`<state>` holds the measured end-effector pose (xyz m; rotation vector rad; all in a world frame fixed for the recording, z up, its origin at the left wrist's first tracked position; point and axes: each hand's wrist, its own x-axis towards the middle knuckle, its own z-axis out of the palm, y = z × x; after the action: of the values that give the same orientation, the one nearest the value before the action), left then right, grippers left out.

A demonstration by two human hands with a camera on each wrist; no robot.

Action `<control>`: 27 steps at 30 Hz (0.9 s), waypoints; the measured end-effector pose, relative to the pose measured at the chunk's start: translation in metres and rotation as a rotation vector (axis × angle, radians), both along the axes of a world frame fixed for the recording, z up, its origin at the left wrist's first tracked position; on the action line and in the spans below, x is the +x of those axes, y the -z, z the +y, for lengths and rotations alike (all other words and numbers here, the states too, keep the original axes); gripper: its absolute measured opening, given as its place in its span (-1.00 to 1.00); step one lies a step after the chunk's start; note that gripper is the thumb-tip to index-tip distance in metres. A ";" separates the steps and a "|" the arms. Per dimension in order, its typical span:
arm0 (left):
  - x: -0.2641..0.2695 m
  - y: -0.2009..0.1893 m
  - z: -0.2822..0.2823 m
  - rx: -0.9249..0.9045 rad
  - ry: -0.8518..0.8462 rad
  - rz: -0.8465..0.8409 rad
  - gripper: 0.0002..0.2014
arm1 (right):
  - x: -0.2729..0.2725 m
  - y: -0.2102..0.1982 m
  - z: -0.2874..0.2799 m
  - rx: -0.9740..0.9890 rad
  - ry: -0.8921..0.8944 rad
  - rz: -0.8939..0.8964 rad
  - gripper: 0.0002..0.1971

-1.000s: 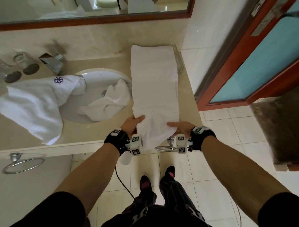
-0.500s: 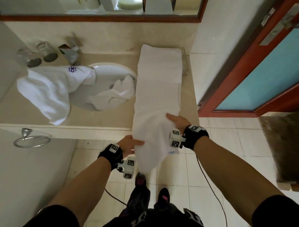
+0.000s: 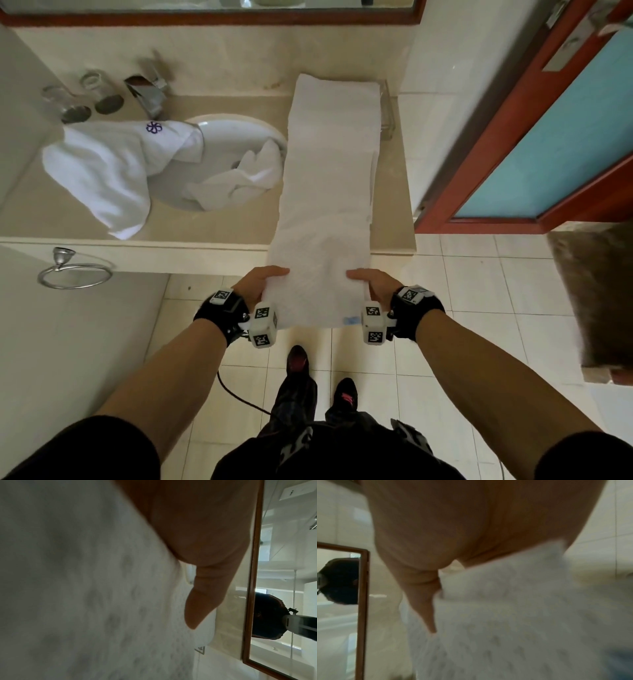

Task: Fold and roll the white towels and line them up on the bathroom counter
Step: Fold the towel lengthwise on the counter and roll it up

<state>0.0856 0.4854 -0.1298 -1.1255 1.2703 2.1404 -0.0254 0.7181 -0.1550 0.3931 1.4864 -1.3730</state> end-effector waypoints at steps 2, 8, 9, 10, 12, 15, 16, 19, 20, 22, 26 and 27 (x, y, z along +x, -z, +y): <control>0.012 -0.001 0.004 -0.003 0.053 -0.015 -0.61 | 0.006 0.000 0.005 0.013 -0.068 0.017 -0.49; 0.032 -0.003 0.021 -0.200 0.254 0.001 -0.77 | 0.016 -0.002 0.018 0.135 -0.110 0.136 -0.56; 0.035 -0.003 0.023 -0.232 0.275 0.004 -0.78 | 0.017 0.000 0.021 0.149 -0.113 0.151 -0.57; 0.038 -0.002 0.024 -0.246 0.292 0.008 -0.77 | 0.018 0.002 0.024 0.156 -0.113 0.159 -0.58; 0.042 0.005 0.027 -0.249 0.282 -0.008 -0.77 | 0.019 0.008 0.028 0.190 -0.117 0.179 -0.57; 0.048 0.016 0.031 -0.240 0.220 -0.047 -0.61 | 0.018 0.037 0.036 0.262 -0.143 0.202 -0.49; 0.051 0.019 0.033 -0.210 0.211 -0.048 -0.53 | 0.016 0.049 0.039 0.267 -0.148 0.205 -0.47; 0.061 0.029 0.034 -0.157 0.152 -0.055 -0.31 | 0.020 0.051 0.040 0.268 -0.116 0.203 -0.51; 0.063 0.030 0.035 -0.157 0.136 -0.046 -0.23 | 0.020 0.054 0.042 0.264 -0.139 0.197 -0.47; 0.068 0.034 0.039 -0.153 0.105 -0.020 -0.06 | 0.017 0.078 0.048 0.244 -0.174 0.173 -0.29; 0.073 0.045 0.048 -0.243 0.084 0.046 0.13 | 0.030 0.056 0.047 0.207 -0.185 0.142 -0.11; 0.074 0.049 0.050 -0.307 0.078 0.053 0.12 | 0.036 0.043 0.046 0.211 -0.186 0.147 -0.33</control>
<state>0.1595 0.5358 -0.1785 -1.1203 1.6819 1.9752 0.0102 0.7642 -0.1984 0.2825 1.7512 -1.1217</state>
